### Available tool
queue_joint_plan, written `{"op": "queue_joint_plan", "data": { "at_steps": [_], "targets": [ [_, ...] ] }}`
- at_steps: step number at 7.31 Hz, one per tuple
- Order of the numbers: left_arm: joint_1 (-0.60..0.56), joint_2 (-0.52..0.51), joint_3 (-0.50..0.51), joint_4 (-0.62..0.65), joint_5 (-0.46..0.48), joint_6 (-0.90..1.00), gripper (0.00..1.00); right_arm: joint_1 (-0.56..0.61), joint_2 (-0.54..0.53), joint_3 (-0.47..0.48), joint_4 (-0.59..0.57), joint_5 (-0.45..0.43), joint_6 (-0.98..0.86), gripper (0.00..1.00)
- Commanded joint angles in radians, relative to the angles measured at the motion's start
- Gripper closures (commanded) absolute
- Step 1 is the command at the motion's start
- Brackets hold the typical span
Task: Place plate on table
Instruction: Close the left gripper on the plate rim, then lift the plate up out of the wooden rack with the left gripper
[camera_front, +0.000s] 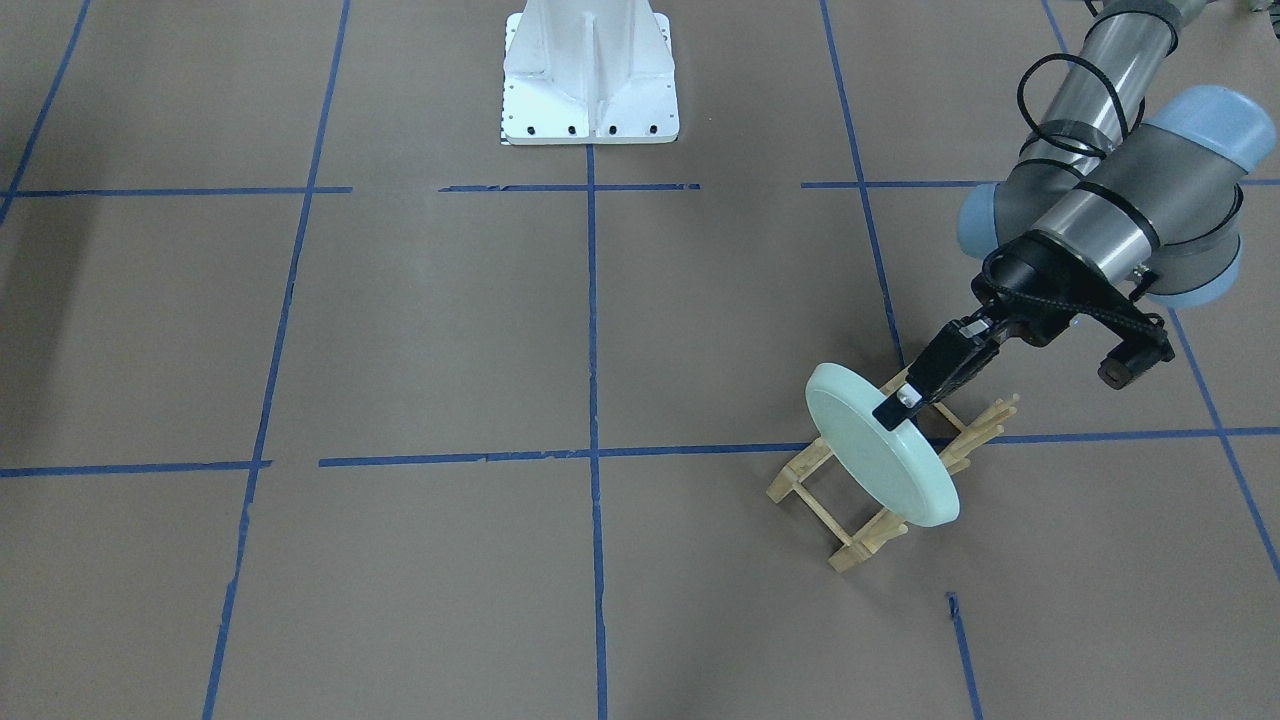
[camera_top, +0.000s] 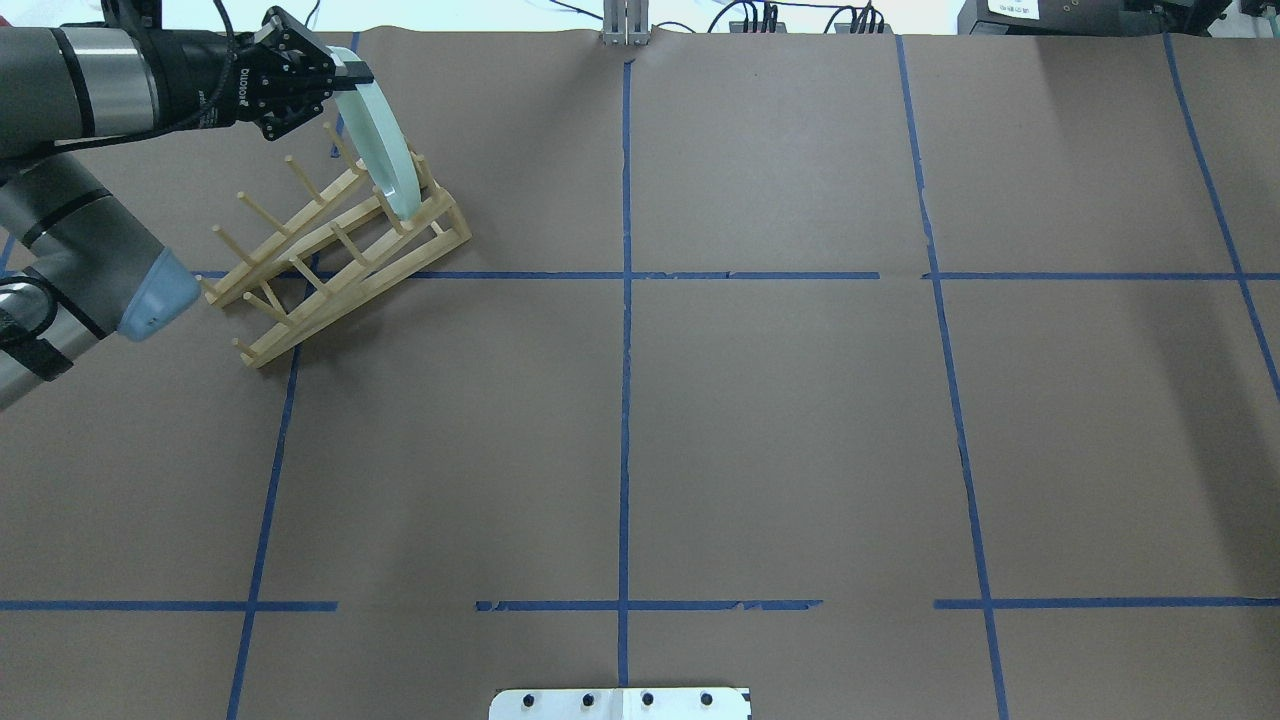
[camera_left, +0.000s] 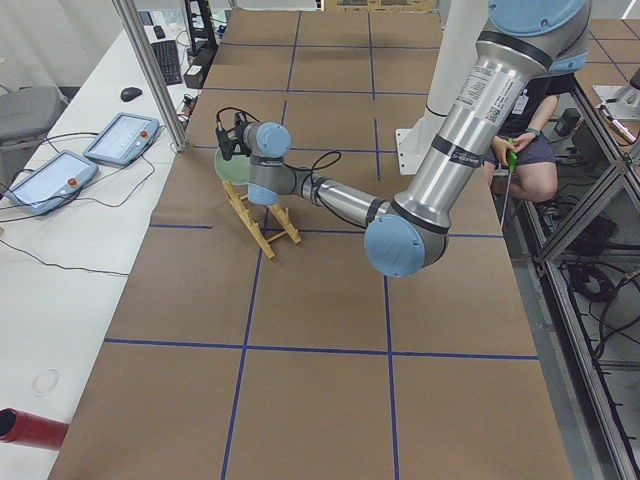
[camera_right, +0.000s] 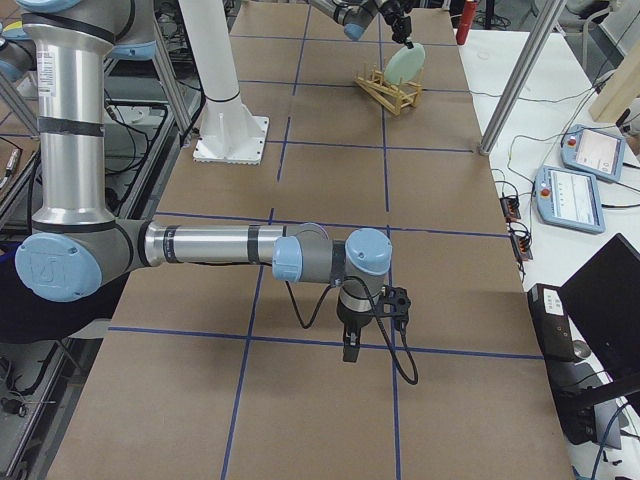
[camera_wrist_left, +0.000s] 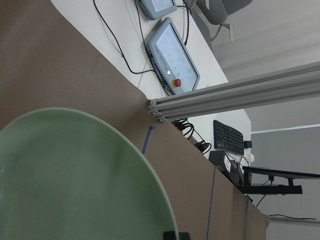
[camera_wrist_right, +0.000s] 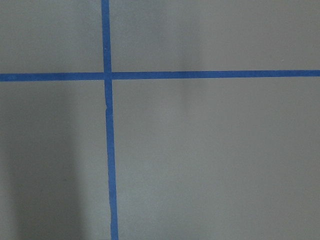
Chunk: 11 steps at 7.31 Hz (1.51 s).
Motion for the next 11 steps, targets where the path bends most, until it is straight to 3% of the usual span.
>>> {"op": "queue_joint_plan", "data": {
  "at_steps": [1, 2, 4, 5, 9, 10, 11],
  "targets": [
    [-0.036, 0.006, -0.015, -0.052, -0.001, -0.099, 1.0, 0.0, 0.0, 0.0, 0.0, 0.0, -0.001, 0.0],
    [-0.059, 0.006, -0.043, -0.051, -0.024, -0.118, 1.0, 0.0, 0.0, 0.0, 0.0, 0.0, -0.001, 0.0],
    [-0.194, -0.002, -0.095, 0.001, -0.237, -0.132, 1.0, 0.0, 0.0, 0.0, 0.0, 0.0, -0.001, 0.0],
    [-0.223, -0.016, -0.183, 0.158, -0.371, -0.12, 1.0, 0.0, 0.0, 0.0, 0.0, 0.0, -0.001, 0.0],
    [-0.161, -0.092, -0.533, 0.85, -0.4, 0.176, 1.0, 0.0, 0.0, 0.003, 0.0, 0.0, 0.001, 0.0],
    [-0.098, -0.115, -0.573, 0.988, -0.38, 0.242, 1.0, 0.0, 0.0, 0.0, 0.0, 0.0, -0.001, 0.0],
    [-0.031, -0.135, -0.574, 1.038, -0.322, 0.246, 1.0, 0.0, 0.0, 0.0, 0.0, 0.0, -0.001, 0.0]
  ]
}}
